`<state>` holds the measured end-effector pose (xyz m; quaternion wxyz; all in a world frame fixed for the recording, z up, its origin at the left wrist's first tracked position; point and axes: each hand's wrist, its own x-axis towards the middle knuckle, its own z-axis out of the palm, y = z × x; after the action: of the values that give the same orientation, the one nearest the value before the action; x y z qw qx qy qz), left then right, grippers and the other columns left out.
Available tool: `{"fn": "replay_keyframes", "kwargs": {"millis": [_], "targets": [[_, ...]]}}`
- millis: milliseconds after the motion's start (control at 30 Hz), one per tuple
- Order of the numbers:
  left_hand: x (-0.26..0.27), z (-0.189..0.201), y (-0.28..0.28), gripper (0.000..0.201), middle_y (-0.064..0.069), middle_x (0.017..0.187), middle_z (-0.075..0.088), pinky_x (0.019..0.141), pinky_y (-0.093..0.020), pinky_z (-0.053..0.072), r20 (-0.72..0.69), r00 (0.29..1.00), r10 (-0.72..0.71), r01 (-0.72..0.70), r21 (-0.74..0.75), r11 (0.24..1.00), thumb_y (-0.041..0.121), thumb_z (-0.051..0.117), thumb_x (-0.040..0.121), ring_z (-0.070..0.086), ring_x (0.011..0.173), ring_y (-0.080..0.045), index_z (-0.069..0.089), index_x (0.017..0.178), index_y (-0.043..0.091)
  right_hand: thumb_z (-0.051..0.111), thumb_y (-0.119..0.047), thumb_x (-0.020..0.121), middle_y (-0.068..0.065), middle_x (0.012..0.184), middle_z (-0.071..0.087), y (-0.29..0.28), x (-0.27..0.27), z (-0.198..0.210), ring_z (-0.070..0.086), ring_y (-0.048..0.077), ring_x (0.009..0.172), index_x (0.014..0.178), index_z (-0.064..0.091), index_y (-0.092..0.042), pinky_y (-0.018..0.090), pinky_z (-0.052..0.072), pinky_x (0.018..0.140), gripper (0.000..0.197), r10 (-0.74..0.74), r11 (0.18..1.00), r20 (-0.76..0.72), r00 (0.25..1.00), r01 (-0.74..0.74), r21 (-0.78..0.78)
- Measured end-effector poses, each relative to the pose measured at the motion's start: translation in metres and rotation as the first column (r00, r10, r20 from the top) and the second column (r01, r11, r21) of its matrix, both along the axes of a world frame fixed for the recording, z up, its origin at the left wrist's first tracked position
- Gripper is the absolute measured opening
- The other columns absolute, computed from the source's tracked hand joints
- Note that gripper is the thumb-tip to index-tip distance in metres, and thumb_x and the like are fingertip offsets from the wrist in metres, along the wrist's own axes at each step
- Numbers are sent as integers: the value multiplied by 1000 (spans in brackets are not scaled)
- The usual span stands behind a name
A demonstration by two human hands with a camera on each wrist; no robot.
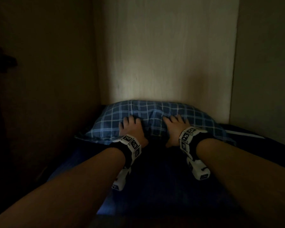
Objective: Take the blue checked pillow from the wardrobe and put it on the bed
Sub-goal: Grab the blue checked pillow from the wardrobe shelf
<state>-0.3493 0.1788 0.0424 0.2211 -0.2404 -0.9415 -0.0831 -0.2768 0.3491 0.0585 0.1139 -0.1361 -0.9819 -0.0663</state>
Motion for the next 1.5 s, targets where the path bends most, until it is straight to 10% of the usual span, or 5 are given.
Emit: {"fn": "replay_keyframes", "kwargs": {"millis": [200, 500, 733, 1266, 1499], "targets": [[-35, -13, 20, 102, -14, 164, 16, 120, -63, -4, -189, 974, 123, -135, -48, 990, 42, 75, 76, 11, 151, -36, 16, 156, 20, 90, -52, 56, 14, 165, 3, 24, -50, -24, 0, 41, 150, 157, -9, -22, 63, 1, 117, 144, -16, 993, -67, 998, 24, 118], [-43, -15, 18, 24, -14, 141, 48, 120, -63, -6, -314, 946, 75, -73, 20, 997, 20, 61, 86, 30, 139, -41, 77, 104, 18, 83, -23, 72, 12, 146, 50, 27, -60, -38, 36, 34, 142, 150, 28, -12, 53, 16, 119, 96, 75, 989, -274, 959, -37, 140], [-11, 2, 0, 18, -15, 155, 39, 121, -53, -11, -407, 912, -60, 103, 85, 991, 19, 67, 83, 18, 149, -40, 80, 95, 15, 69, -11, 82, 5, 95, 73, 15, -24, -20, 68, 25, 88, 153, 25, -10, 44, 25, 118, 84, 80, 984, -407, 910, -6, 180], [203, -42, -123, 56, -5, 153, 45, 123, -56, 1, -313, 872, -376, 429, 118, 896, 22, 68, 84, 26, 147, -35, 58, 139, 20, 63, -10, 80, 4, 125, 68, -140, 274, -38, 63, 26, 112, 143, 45, -25, 42, 32, 110, 67, -166, 955, -462, 871, 258, 144], [322, -55, -162, 51, -9, 146, 53, 121, -58, 6, -289, 753, -591, 637, 96, 765, 13, 69, 80, 32, 144, -37, 64, 131, 14, 65, -20, 81, 1, 113, 71, -218, 423, -65, 66, 25, 102, 136, 50, -26, 39, 37, 104, 57, -386, 884, -396, 834, 456, 99]]}}
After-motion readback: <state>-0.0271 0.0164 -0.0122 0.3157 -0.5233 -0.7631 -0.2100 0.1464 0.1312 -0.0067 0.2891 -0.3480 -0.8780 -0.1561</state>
